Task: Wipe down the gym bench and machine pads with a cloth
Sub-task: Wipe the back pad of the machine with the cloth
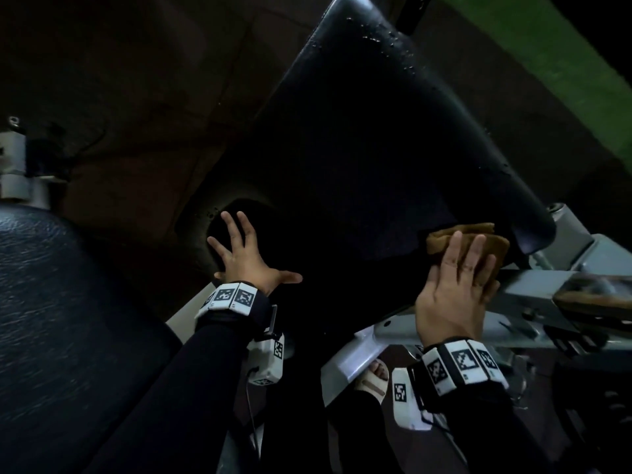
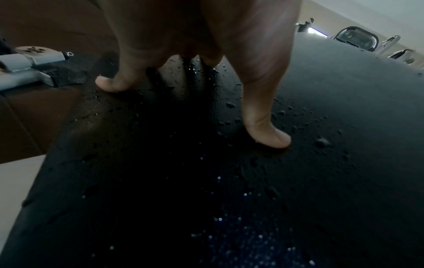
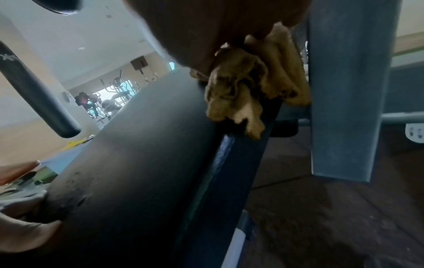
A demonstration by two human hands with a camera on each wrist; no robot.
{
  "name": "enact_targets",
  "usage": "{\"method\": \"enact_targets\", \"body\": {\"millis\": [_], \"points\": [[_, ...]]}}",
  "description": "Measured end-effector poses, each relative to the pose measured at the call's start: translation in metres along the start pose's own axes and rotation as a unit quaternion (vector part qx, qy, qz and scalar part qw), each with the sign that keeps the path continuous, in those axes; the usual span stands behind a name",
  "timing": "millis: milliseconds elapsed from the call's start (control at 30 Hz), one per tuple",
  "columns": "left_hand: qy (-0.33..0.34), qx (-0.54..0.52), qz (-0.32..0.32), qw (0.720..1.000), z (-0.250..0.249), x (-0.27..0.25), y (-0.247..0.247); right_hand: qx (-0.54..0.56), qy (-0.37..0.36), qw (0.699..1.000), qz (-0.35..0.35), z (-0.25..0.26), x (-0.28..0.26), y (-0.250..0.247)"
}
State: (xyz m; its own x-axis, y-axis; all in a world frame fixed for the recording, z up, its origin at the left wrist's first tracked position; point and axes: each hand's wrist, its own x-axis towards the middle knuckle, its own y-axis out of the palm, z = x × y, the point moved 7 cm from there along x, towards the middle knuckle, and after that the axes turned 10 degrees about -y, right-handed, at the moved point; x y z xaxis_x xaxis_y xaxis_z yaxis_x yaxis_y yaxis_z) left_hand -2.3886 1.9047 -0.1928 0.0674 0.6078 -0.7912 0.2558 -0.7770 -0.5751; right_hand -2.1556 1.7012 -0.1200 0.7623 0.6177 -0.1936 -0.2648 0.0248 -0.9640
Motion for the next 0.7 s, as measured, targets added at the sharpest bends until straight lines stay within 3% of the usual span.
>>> {"method": "enact_targets", "body": {"millis": [100,300,467,533,700], "points": [[0.001,0.001,-0.003,1.000,-0.001,0.001,0.000,0.010,0.030,0.999,-0.040,-0.006,0.018,-0.009],[0.000,0.011,-0.011,1.000,-0.001,0.002,0.000,0.032,0.157,0.965,-0.206,-0.037,0.080,-0.051],[0.001,0.015,-0.005,1.000,-0.003,0.005,0.001,0.071,0.231,0.947,-0.210,-0.048,0.119,-0.060],[0.000,0.018,-0.005,1.000,-0.002,0.006,0.001,0.070,0.202,0.956,-0.200,-0.036,0.127,-0.060],[0.000,0.017,-0.001,1.000,-0.002,0.006,0.001,0.021,0.012,0.991,-0.132,0.012,0.105,-0.044]]}}
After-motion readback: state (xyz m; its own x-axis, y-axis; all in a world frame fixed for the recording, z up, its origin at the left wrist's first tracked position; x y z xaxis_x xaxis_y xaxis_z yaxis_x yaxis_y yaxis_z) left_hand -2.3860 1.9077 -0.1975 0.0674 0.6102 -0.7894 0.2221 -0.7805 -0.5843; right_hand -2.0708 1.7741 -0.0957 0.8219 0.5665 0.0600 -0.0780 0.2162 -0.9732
